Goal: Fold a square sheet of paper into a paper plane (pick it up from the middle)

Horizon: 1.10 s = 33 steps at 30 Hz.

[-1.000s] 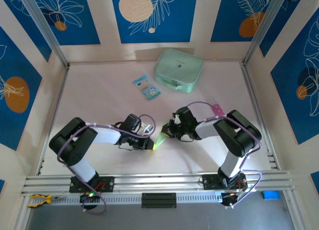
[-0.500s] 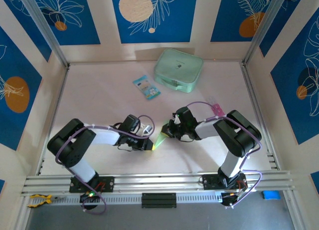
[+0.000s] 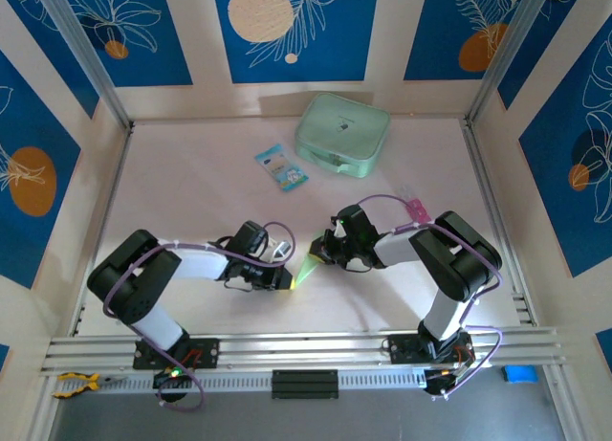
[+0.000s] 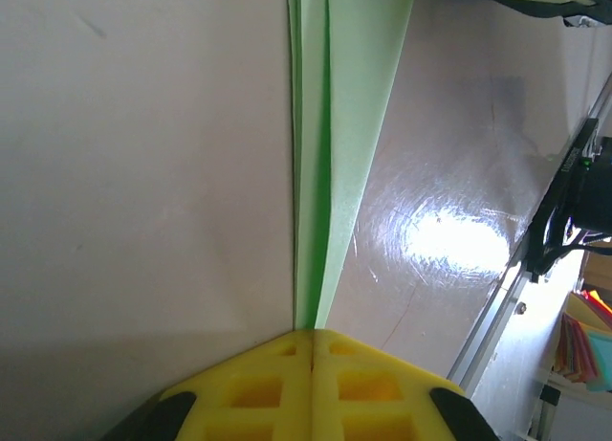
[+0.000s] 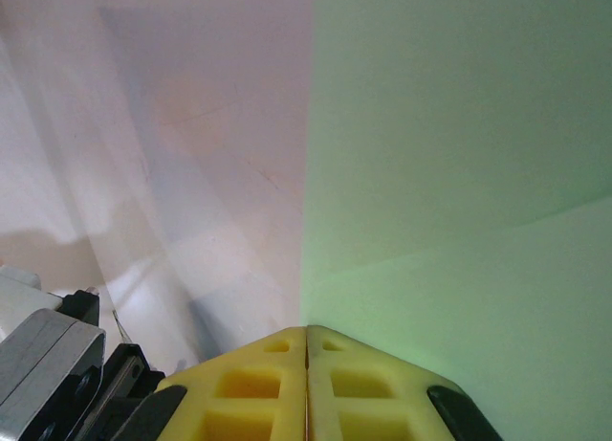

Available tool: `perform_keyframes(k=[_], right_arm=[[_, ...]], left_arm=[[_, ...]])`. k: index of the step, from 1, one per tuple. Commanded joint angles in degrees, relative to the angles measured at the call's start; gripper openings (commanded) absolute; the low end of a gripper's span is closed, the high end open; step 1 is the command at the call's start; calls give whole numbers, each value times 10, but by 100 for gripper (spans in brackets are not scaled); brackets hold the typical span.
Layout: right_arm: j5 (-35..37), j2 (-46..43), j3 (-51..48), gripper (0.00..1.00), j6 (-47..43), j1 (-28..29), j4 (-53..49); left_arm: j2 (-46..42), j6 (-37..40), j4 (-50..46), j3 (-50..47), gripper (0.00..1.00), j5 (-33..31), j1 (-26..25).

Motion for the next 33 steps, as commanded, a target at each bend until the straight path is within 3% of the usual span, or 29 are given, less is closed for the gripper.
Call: perform_keyframes(k=[1,12,22,27,33], right_arm=[[61,31,-16,10,-4,-2,-108],[62,33,-17,10,-4,-1,-106],[61,36,-16,10,-4,1,-97],[63,33,-21,10,-3,1,-92],[60,38,-19,10,-2,2,-88]], left_arm=[[-2,6,-89,-26,0,-13,-6],[-31,4,-102,-32,0,-26,-6],[-166,2,-120,-2,0,-85,-5],[-101,-13,-14,51,0,12,-8],[-2,-17,31,114,0,51,-20]])
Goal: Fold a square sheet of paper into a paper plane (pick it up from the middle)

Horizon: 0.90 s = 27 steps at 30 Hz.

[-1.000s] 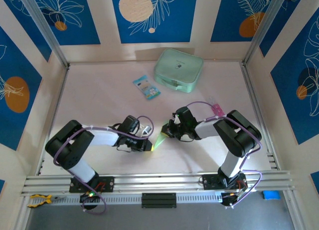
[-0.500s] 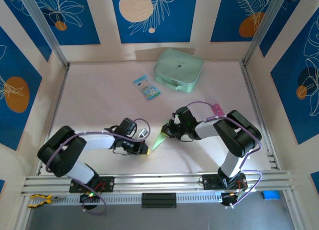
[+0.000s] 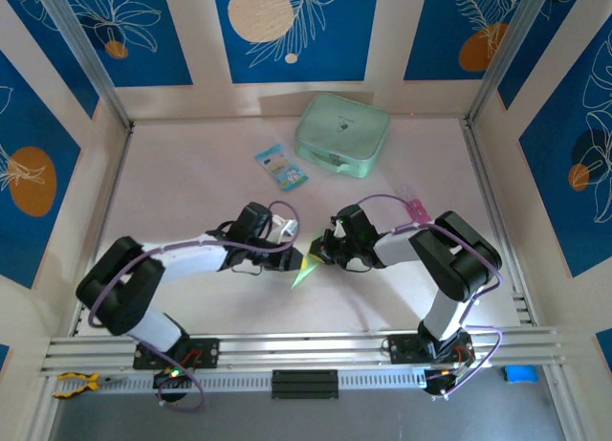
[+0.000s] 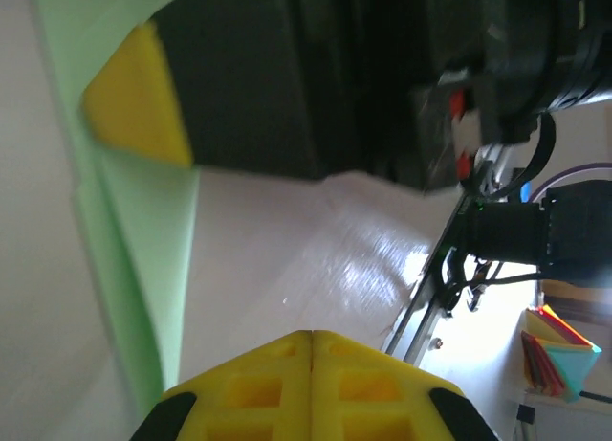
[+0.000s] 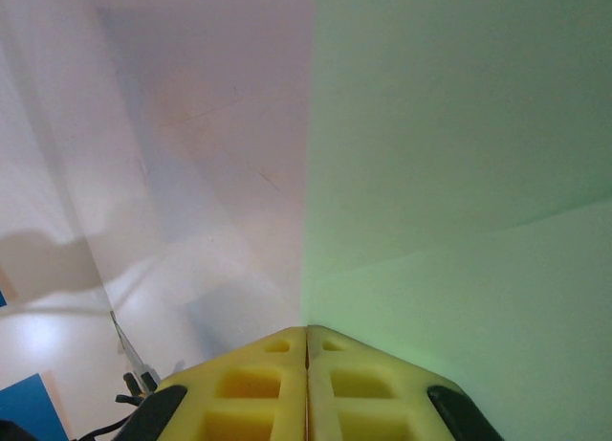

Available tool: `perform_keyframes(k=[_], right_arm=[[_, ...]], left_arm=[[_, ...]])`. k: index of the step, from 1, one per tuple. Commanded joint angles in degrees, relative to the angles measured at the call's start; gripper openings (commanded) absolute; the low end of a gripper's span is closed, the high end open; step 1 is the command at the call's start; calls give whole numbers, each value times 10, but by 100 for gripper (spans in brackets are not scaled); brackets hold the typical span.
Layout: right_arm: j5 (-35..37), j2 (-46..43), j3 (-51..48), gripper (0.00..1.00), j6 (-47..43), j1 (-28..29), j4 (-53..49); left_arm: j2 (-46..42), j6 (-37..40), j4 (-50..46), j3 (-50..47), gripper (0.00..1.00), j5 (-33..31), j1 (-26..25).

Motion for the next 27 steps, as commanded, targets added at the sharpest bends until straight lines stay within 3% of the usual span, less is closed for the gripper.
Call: perform_keyframes(k=[1,13,27], right_arm=[[57,38,-20,10,-2,0,-87],[64,26,-26,10,-1,1,-100],[65,26,-28,10,-3,-3,-106]], left_arm=[[44,-1,22,37,0,32,-14],[155,33,-24,46,0,-21,-27],[81,37,-113,-45,0,-53,-27]])
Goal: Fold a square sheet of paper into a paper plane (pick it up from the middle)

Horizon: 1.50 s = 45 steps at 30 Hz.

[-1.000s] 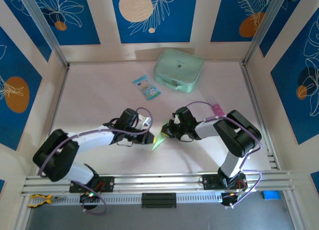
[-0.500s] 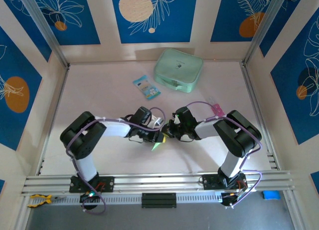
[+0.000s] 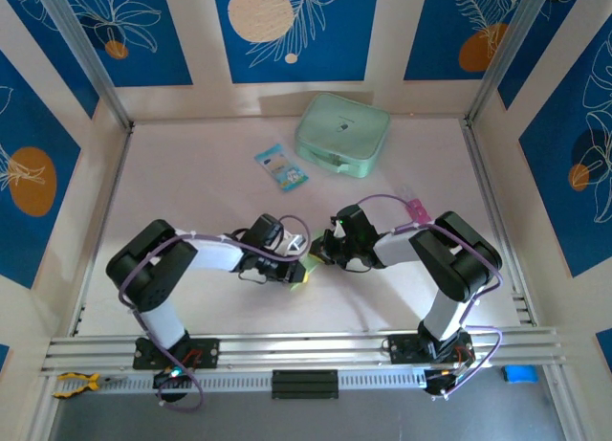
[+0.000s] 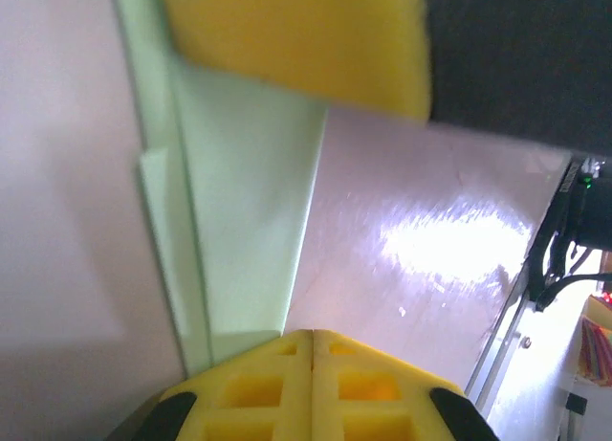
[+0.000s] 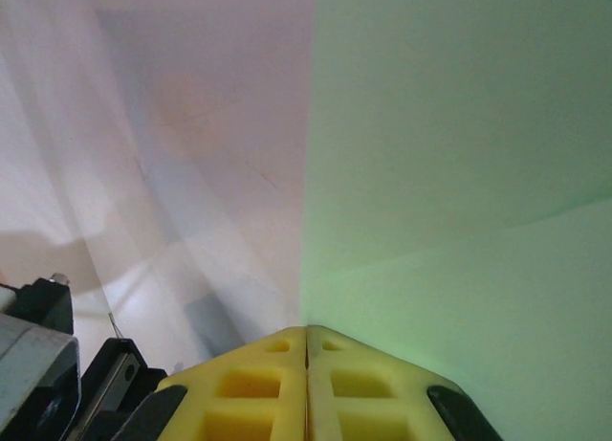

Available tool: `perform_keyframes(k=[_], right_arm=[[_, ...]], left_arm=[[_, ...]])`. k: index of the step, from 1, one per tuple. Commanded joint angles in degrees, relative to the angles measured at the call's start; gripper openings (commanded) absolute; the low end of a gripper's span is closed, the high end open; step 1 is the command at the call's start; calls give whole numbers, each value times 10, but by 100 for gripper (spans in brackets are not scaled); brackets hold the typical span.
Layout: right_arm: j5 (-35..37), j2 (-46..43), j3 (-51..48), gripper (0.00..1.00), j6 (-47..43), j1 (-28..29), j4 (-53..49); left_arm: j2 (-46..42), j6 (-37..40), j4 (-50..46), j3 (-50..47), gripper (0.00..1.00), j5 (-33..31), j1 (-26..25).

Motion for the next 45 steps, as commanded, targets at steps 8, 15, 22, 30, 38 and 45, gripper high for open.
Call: perform_keyframes(k=[8,15,22,30,38,45], right_arm=[[61,27,-26,10,-4,-4,-105],[63,25,-26,10,-2,-1,-105],[61,27,-26,10,0,1,-98],[58,31,-26,10,2,2,-93],[56,26,-26,10,-1,-2,-96],[57,17,-34,10,-1,-7,-93]], left_arm=[[-61,2,-150,-77,0,-44,-4],[-111,3,-140,-93,0,-41,-3],[-227,10,-103,-90,0,-80,-4],[-184,0,-46,-42,0,-76,-1],[-99,-7,-11,4,0,-51,0],[-60,-14,7,22,0,-33,-1]])
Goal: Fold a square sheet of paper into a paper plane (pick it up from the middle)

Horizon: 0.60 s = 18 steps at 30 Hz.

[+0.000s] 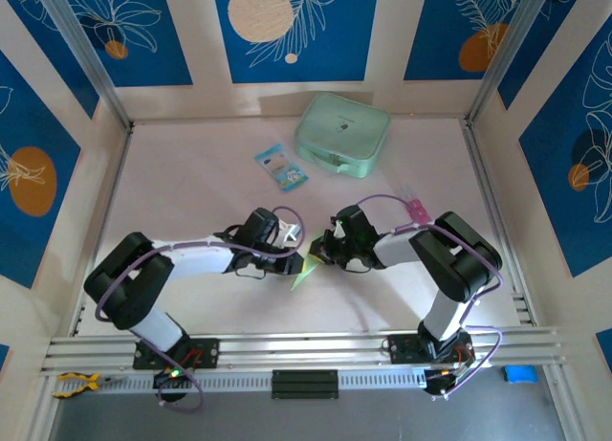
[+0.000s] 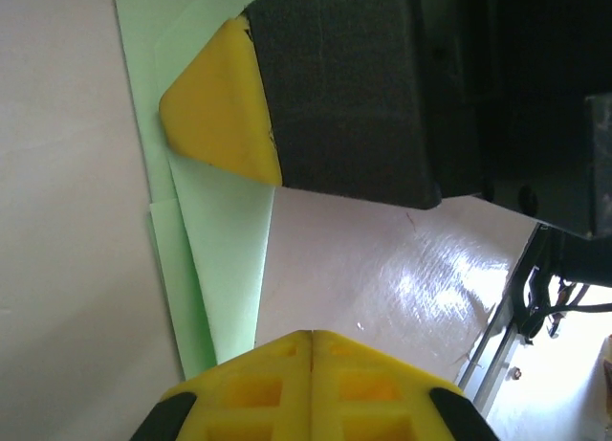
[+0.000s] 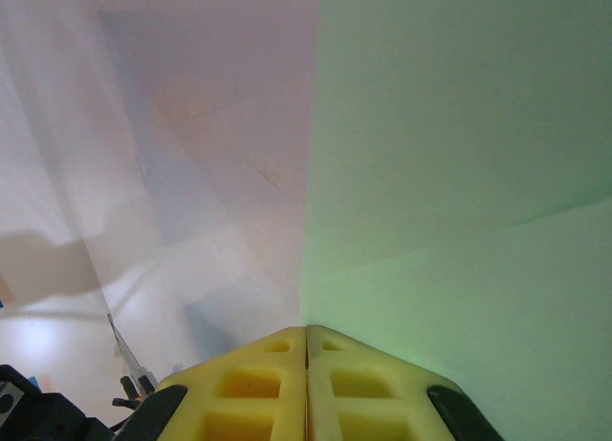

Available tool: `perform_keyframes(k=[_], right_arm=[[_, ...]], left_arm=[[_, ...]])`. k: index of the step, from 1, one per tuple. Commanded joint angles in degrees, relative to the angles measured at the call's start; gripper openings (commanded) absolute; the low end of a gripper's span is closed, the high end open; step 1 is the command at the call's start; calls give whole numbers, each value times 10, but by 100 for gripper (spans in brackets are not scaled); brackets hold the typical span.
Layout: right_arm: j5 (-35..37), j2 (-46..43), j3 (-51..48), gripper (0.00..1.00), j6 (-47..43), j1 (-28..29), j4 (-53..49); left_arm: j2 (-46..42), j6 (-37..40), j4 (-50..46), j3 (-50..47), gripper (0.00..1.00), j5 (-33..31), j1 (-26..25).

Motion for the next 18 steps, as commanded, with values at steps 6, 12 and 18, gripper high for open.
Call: perform_keyframes(k=[6,12,18], right_arm=[[50,17,-30,10,0,-9,-95],[48,17,-28,10,2,-9,-92],[48,17,-26,10,3,-8,-93]], left_arm=[[32,-2,22,26,0,26,-1],[51,3,24,34,0,33,-1],[73,5,30,44,0,41,-2]])
